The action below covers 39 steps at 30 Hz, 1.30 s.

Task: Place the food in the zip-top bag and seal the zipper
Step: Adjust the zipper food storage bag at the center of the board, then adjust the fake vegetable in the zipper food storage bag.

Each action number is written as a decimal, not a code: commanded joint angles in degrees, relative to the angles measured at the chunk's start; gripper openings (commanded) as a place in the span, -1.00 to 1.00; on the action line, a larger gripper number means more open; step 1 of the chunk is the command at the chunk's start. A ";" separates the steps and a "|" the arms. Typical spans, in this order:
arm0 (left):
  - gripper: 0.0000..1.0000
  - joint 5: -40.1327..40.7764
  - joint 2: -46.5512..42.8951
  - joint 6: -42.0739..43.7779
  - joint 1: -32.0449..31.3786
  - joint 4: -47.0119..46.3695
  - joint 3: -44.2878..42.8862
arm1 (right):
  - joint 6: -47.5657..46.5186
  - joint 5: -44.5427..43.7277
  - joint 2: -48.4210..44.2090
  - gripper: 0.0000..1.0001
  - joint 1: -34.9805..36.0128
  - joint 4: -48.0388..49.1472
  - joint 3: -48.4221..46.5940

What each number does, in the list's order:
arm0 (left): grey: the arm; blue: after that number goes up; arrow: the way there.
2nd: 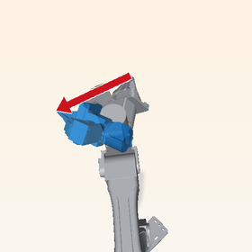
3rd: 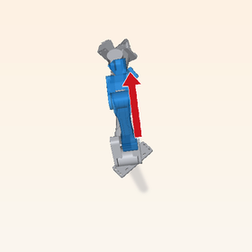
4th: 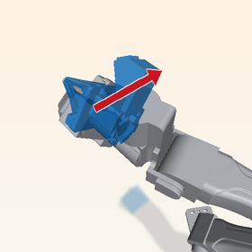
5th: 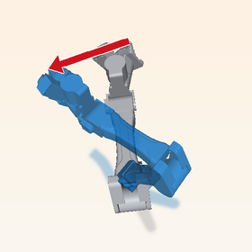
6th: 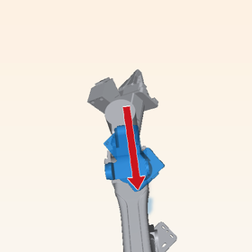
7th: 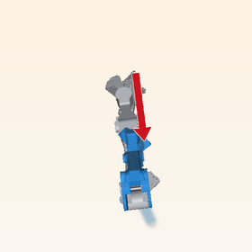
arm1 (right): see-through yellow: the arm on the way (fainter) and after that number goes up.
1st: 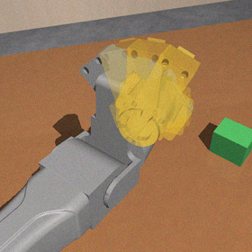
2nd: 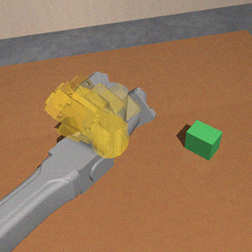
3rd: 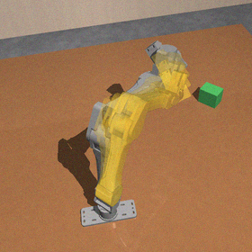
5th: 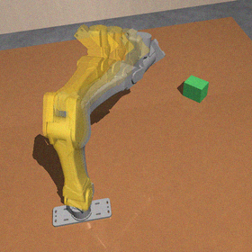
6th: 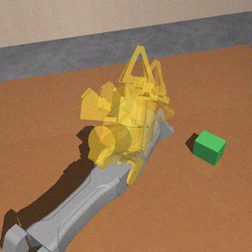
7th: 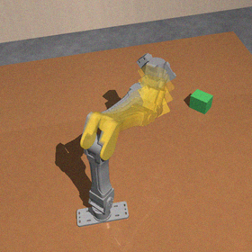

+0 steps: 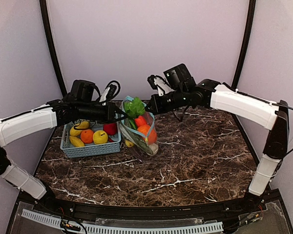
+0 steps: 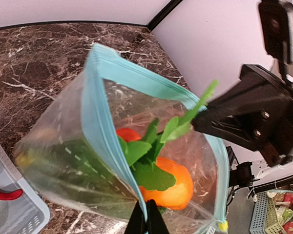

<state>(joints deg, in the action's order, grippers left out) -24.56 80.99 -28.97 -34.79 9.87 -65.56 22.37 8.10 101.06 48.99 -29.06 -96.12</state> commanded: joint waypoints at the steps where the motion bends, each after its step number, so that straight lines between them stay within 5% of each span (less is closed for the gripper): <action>1: -0.99 1.39 -3.76 -5.52 -4.37 -4.57 2.13 | -3.46 -0.81 2.30 -1.00 -2.03 1.39 -5.56; 6: -0.99 7.12 -4.68 -11.12 -6.75 -11.37 8.65 | -3.98 0.03 4.78 -0.95 -3.17 1.11 -7.32; 12: -0.99 13.53 -7.32 -15.01 -7.00 -16.98 14.22 | -4.91 0.37 2.53 -0.36 -3.09 0.49 -6.40; 16: -0.99 14.85 -8.49 -15.91 -7.13 -18.52 15.13 | -6.56 -0.38 -2.98 -0.16 -1.79 1.94 -3.35; 25: -0.99 15.68 -9.43 -15.69 -7.12 -18.51 15.20 | -7.85 -0.83 -9.54 -0.30 4.60 7.74 4.69; 39: -0.99 15.11 -9.83 -16.11 -7.13 -17.78 15.37 | -6.79 -3.35 6.66 -0.60 5.25 10.23 -3.81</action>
<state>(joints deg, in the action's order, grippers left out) -9.39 73.80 -44.77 -41.69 -6.57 -50.92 15.51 7.62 105.73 54.11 -20.60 -96.18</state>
